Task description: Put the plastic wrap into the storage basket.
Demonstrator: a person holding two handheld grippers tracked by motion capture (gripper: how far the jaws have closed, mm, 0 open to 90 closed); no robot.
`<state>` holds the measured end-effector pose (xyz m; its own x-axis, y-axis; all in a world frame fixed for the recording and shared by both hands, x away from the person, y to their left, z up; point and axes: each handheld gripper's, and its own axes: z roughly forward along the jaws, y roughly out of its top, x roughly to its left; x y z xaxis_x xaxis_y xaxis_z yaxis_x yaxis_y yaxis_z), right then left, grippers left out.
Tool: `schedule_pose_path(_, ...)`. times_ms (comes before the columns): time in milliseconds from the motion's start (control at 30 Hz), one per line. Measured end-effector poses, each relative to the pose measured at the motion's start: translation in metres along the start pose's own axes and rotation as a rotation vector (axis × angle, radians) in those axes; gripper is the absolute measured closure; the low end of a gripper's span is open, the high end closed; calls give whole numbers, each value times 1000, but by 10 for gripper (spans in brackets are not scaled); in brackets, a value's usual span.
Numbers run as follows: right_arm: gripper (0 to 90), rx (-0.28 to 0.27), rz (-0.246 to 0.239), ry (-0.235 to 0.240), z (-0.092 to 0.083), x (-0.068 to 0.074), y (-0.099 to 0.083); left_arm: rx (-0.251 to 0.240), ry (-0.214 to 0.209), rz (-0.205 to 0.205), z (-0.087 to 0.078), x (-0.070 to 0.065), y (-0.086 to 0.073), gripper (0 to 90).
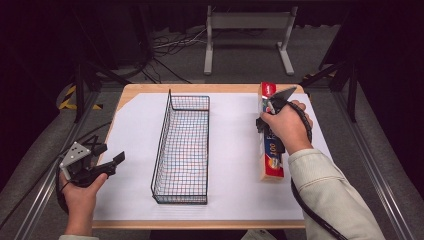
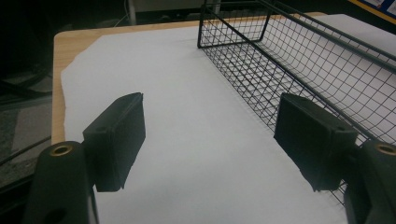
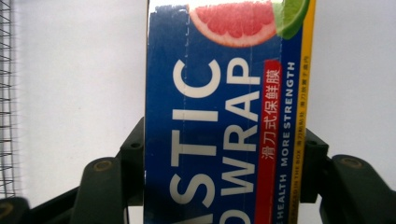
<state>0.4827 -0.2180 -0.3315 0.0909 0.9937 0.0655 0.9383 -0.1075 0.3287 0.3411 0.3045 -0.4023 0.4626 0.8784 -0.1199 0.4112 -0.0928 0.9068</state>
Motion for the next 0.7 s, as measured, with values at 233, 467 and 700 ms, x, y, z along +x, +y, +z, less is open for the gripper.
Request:
schedule_pose_path(233, 407, -2, 19, 22, -8, 8, 1, -9, -1, -8, -2, 0, 0, 250)
schedule_pose_path(467, 406, -7, 24, 53, -13, 22, -1, -9, -2, -9, -2, 0, 0, 250)
schedule_pose_path(700, 407, -16, 29, 72, -17, 39, -4, -6, -6, -4, 0, -1, 1, 250)
